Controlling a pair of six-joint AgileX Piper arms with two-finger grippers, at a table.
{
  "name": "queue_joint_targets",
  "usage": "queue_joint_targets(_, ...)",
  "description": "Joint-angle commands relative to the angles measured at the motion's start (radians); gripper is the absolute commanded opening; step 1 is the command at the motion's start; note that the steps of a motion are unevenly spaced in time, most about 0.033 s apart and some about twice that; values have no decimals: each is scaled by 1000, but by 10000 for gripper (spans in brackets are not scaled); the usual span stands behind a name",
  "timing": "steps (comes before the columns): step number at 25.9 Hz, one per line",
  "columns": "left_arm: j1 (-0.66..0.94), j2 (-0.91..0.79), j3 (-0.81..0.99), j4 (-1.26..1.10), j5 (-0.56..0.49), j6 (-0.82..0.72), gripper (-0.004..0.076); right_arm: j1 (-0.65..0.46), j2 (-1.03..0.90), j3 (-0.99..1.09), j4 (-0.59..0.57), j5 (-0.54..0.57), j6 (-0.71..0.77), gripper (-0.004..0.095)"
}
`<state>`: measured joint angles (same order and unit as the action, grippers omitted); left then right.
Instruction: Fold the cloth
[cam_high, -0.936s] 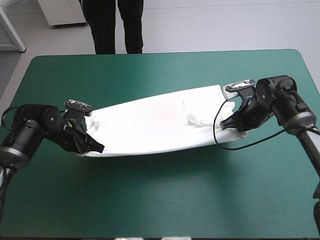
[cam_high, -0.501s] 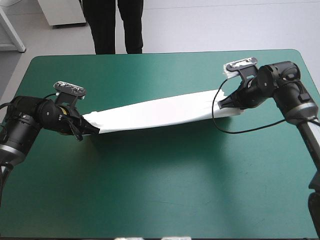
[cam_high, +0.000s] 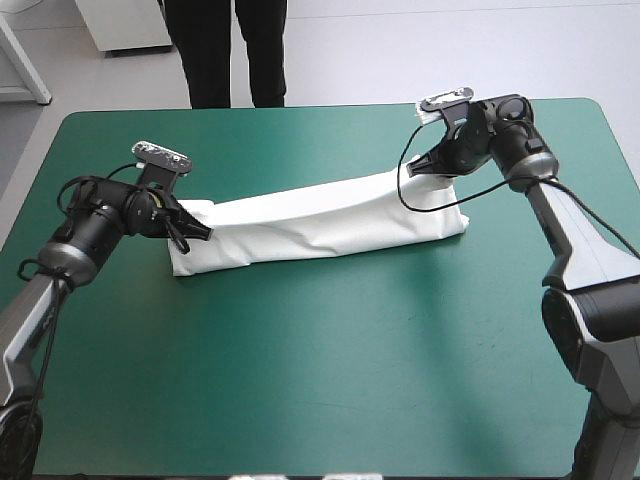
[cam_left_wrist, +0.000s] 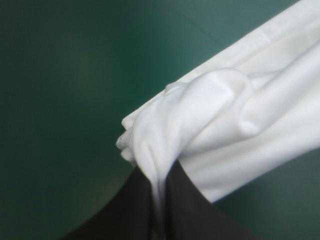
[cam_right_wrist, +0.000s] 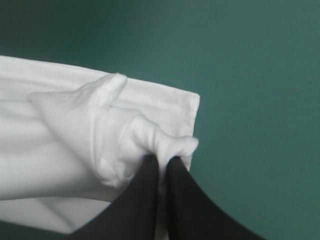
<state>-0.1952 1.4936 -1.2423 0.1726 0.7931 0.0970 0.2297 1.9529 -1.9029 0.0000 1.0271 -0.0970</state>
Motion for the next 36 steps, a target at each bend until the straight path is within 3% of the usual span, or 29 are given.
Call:
queue_joint_targets(1, -6, 35, -34, 34, -93, -24, -9, -7, 25, -83, -16, -52, 0, -17)
queue_joint_targets(6, -6, 160, -34, 69, -184, -29, -9, -7, 144, -96, 0, -71, -2, -17)
queue_joint_targets(12, -6, 182, -38, 76, -145, -42, 1, -28, 178, -118, 78, -21, -58, -5)
queue_joint_targets(14, -6, 173, -53, 76, -93, -40, 48, -50, 174, -145, 136, 35, -91, 36)
queue_joint_targets(20, -6, 135, -128, 118, 55, -48, 293, -127, 105, -153, 275, 96, -147, 209)
queue_joint_targets(23, -6, 102, -187, 118, 139, -83, 340, -174, 47, -151, 313, 133, -169, 311)
queue_joint_targets(27, -8, 57, -268, -27, 198, -84, 338, -231, -54, -126, 342, 155, -170, 419)
queue_joint_targets(32, -66, 30, -350, -179, 225, -7, 313, -301, -220, 9, 337, 170, -196, 433)
queue_joint_targets(36, -134, 30, -368, -185, 177, 9, 127, -345, -349, 145, 333, 153, -215, 433)
